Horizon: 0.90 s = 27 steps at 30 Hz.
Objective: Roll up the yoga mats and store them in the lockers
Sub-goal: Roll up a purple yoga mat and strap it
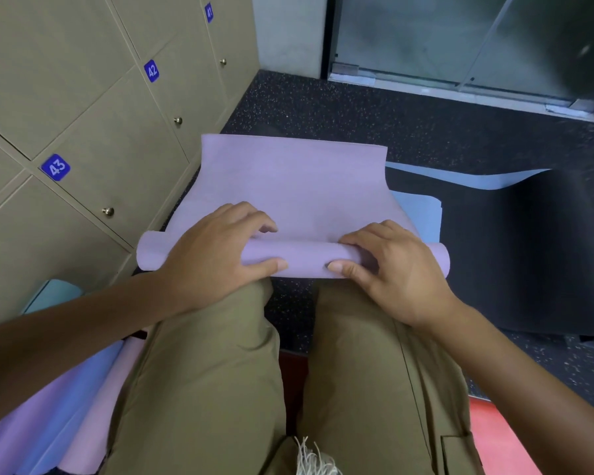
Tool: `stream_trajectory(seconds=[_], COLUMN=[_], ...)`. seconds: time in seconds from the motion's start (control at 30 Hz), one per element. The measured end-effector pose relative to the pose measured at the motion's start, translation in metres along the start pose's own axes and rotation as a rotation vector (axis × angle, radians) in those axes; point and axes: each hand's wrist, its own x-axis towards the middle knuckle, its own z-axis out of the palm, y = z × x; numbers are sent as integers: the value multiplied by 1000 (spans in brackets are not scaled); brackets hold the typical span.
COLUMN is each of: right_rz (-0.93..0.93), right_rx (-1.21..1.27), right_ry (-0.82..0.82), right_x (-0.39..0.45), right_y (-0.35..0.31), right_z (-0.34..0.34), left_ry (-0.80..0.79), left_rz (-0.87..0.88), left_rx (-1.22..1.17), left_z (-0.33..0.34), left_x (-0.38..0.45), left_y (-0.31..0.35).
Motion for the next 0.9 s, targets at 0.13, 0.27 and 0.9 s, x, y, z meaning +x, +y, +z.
stream_trajectory(seconds=[0.13,0.27,0.9], right_rz=[56,139,46], right_rx=[26,100,-258], right_ry=[-118,-248,168], right_x=[16,31,31], right_y=[2,5,16], right_z=[-8,-16,20], left_ry=[107,142,-358], left_rz=[22,31,-223], left_rx=[52,129,-219], left_z=[7,17,-13], left_x=[-6,-11,56], left_y=[2,1,-21])
